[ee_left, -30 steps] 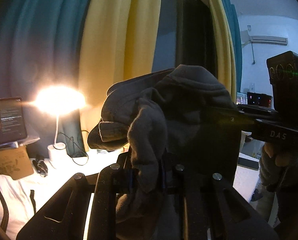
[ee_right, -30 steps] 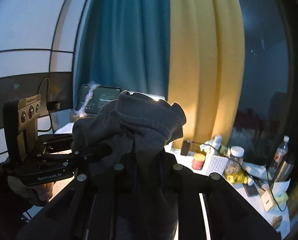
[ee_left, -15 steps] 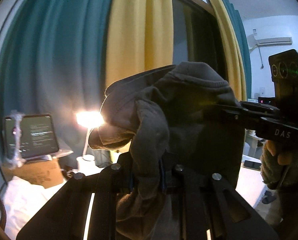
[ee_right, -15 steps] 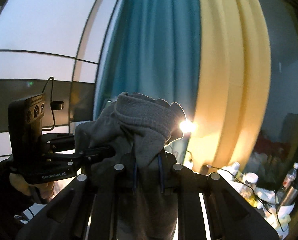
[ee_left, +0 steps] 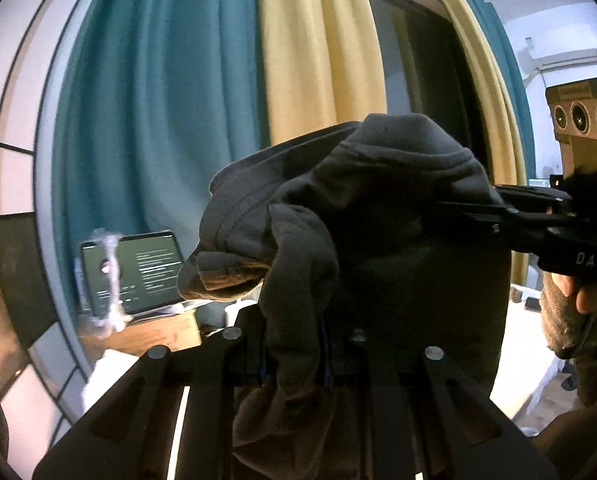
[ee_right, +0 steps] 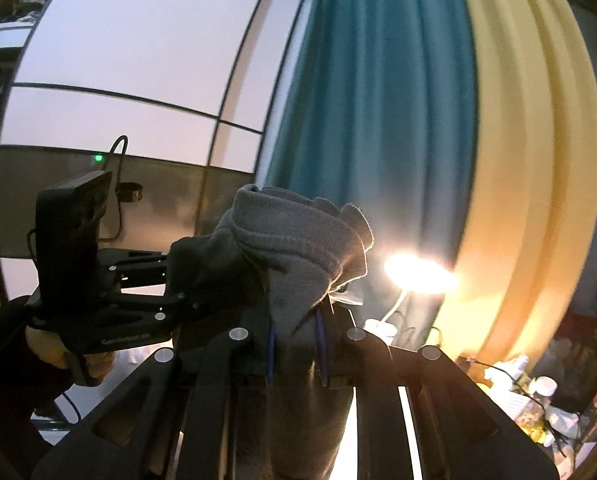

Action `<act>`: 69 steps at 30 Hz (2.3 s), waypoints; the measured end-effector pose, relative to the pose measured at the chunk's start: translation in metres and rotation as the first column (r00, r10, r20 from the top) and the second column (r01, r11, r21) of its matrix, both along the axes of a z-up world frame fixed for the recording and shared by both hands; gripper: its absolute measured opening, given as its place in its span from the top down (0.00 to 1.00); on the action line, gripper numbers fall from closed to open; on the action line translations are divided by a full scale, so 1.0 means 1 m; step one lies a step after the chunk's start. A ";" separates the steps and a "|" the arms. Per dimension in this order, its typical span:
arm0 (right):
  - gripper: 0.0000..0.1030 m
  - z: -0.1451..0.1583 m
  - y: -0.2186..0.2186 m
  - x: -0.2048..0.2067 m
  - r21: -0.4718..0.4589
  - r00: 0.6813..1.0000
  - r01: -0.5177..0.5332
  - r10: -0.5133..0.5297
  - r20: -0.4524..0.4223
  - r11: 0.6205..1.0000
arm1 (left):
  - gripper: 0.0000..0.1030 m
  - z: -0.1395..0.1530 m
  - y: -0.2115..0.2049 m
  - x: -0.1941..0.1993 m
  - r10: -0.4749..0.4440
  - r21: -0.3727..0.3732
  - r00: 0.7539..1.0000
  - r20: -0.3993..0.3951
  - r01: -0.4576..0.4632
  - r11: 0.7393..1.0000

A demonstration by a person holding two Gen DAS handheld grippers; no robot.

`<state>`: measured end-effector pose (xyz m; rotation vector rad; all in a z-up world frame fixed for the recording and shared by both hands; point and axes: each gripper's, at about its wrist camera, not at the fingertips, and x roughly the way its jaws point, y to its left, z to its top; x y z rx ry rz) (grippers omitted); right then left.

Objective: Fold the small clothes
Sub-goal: 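Carry the lifted shirt bundle with both tools away from the bed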

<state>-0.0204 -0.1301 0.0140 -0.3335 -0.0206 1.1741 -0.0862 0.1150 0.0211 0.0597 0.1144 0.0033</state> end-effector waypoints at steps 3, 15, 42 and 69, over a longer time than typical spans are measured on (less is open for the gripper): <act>0.84 -0.001 0.004 -0.007 -0.007 1.000 -0.019 0.019 -0.005 1.000 | 0.84 -0.002 0.007 -0.008 0.018 0.012 1.000 -0.006 -0.018 1.000; 0.84 -0.022 0.032 0.008 -0.053 0.997 -0.019 0.015 -0.078 0.998 | 0.84 -0.024 0.021 0.001 0.032 -0.012 0.996 -0.084 -0.033 0.999; 0.84 -0.072 0.064 0.119 -0.119 0.955 0.070 -0.102 -0.280 0.990 | 0.84 -0.060 0.028 0.097 -0.036 -0.086 0.962 -0.271 0.013 0.996; 0.83 -0.155 0.138 0.234 -0.265 0.876 0.072 -0.189 -0.445 0.961 | 0.84 -0.142 0.080 0.193 -0.026 -0.183 0.865 -0.501 -0.077 0.980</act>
